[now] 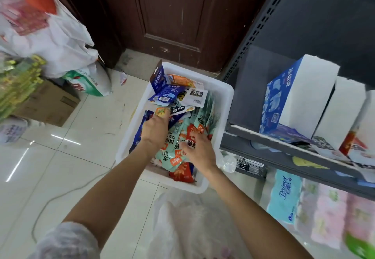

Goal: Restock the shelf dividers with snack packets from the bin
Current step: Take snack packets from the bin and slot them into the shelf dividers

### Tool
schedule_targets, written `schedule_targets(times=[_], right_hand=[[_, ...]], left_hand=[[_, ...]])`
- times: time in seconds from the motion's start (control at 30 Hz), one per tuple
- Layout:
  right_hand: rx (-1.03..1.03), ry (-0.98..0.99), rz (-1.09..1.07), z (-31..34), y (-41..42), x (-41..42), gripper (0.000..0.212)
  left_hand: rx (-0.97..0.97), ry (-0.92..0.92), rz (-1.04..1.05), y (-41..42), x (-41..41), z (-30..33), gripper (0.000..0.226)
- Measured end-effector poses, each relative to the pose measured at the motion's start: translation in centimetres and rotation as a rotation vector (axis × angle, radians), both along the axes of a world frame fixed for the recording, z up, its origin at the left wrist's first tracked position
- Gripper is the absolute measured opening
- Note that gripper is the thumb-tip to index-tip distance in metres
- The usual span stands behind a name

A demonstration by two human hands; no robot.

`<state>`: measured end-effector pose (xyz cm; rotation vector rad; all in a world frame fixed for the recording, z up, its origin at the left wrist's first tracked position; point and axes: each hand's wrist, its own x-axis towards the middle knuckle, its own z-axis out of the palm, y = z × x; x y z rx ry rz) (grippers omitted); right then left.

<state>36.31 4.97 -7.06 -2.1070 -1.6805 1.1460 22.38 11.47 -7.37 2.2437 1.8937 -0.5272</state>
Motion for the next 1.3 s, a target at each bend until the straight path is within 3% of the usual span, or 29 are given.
schedule_targets(times=[0.07,0.17,0.27,0.4,0.57,0.73,1.0,1.13,1.3], right_hand=[[0.024,0.158,-0.140,0.7,0.6,-0.2,0.043],[-0.119,0.484,-0.267,1.4,1.8,-1.1,0.050],[-0.156,0.605,-0.311,1.6,2.3,-2.3,0.054],[-0.122,0.770,-0.436,1.9,1.9,-2.9,0.045],[-0.166,0.803,-0.422,2.2,1.8,-3.0,0.044],[-0.069,0.716,-0.416,2.3,1.7,-2.5,0.026],[0.092,0.559,-0.484,3.3,0.4,-0.6,0.037],[0.127,0.498,-0.438,5.2,0.3,1.3,0.029],[0.241,0.411,-0.543,7.5,1.9,4.4,0.059]], left_hand=[[0.028,-0.006,-0.025,-0.4,-0.6,0.6,0.052],[0.060,-0.063,-0.022,-2.0,-1.3,1.8,0.058],[0.117,-0.160,-0.002,-3.9,-1.5,3.1,0.054],[0.195,-0.442,0.093,-4.9,-1.4,4.2,0.036],[-0.065,-0.904,0.267,-4.0,-1.5,3.6,0.040],[-0.229,-1.348,0.478,-4.1,-1.6,3.9,0.058],[-0.454,-1.575,0.834,-5.3,-0.7,4.5,0.037],[-0.448,-1.653,0.897,-5.6,0.0,5.1,0.038],[-0.472,-1.661,0.890,-5.8,0.6,6.4,0.035]])
